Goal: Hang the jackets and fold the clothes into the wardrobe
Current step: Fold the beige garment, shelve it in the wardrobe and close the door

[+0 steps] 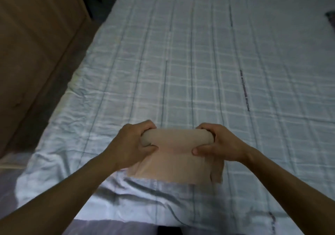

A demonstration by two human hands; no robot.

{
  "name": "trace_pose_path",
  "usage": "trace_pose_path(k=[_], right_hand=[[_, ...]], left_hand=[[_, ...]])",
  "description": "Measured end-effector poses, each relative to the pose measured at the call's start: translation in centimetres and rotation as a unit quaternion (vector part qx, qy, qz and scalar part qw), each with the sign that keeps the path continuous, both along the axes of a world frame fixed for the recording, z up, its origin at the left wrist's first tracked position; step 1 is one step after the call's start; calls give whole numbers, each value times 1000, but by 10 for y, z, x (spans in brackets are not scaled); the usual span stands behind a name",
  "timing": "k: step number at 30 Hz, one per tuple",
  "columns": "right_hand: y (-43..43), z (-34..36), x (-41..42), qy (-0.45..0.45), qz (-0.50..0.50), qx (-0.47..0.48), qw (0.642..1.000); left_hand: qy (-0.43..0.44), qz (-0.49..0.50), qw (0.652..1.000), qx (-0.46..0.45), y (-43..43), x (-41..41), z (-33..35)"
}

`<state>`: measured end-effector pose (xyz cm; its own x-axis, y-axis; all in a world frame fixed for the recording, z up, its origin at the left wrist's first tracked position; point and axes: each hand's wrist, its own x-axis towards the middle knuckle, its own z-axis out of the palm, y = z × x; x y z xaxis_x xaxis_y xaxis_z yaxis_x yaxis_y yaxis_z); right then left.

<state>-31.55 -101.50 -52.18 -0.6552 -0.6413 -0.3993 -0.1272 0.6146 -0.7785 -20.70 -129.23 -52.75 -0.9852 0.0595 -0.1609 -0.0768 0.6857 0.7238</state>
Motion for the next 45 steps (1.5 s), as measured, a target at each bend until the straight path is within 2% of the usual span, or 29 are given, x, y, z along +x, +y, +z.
trace_pose_path(k=[5, 10, 13, 17, 26, 32, 38, 45], right_hand=[[-73, 144, 31, 97, 45, -74, 992], [-151, 284, 77, 164, 131, -136, 968], [-195, 350, 109, 163, 180, -182, 953], [-255, 413, 146, 169, 263, -231, 921], [-407, 480, 219, 104, 434, -303, 842], [-489, 491, 288, 35, 514, -323, 794], [-563, 498, 376, 6, 561, -328, 760], [-636, 508, 480, -5, 578, -344, 740]], left_hand=[[77, 63, 994, -35, -63, 67, 152], [167, 118, 976, -73, -112, 163, 303], [195, 167, 963, -81, -128, 225, 369], [232, 238, 939, -92, -141, 301, 424], [240, 424, 856, -170, -187, 421, 488], [253, 528, 794, -164, -201, 500, 507], [255, 577, 763, -139, -230, 585, 502], [272, 594, 747, -122, -282, 685, 499]])
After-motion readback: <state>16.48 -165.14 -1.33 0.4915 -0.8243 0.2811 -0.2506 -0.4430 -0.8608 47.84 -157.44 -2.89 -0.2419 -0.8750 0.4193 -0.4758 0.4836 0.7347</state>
